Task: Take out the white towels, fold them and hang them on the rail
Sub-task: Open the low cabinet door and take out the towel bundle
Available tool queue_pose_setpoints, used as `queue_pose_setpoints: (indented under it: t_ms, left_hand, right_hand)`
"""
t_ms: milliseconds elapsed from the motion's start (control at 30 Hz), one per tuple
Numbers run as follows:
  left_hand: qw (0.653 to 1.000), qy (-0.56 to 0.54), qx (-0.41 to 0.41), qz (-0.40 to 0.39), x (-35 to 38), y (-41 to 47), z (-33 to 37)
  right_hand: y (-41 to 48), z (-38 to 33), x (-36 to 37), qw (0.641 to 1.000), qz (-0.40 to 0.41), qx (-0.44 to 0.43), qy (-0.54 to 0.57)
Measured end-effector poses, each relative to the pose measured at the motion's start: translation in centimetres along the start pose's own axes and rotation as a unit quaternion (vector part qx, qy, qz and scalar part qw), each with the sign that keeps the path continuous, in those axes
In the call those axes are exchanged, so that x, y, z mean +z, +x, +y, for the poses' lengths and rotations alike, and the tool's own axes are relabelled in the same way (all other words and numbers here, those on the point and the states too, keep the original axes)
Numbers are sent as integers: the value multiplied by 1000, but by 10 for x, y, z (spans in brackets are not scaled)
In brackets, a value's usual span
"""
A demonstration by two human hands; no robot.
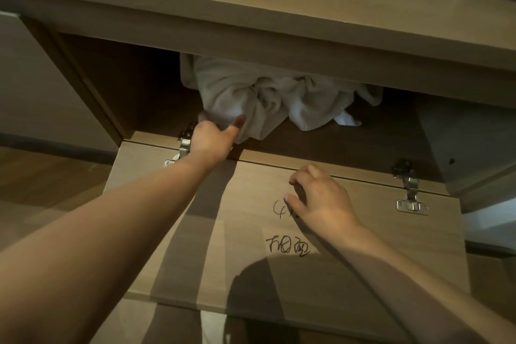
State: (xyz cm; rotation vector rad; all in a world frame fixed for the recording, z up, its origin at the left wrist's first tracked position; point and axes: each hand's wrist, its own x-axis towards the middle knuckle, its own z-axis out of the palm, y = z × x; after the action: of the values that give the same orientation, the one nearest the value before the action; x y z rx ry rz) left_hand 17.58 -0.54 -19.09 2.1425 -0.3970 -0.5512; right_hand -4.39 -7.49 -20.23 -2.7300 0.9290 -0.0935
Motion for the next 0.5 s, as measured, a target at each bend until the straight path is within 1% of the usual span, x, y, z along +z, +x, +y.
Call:
queue_pose_setpoints:
  t_ms: [100, 167, 333, 500]
  left_hand:
    - [998, -25, -49, -19, 7, 9, 7]
    - [997, -50, -64, 2, 11, 13, 9]
    - [991, -98, -20, 86, 16, 23, -4]
    - [989, -115, 26, 87, 15, 20, -12]
  right_hand:
    - [0, 1, 6, 1000, 18, -1, 2]
    - [1, 1, 10, 999, 28, 9, 23]
    - [1, 4, 15, 998, 34, 22, 46]
    - [-3, 9, 17, 998, 21, 21, 63]
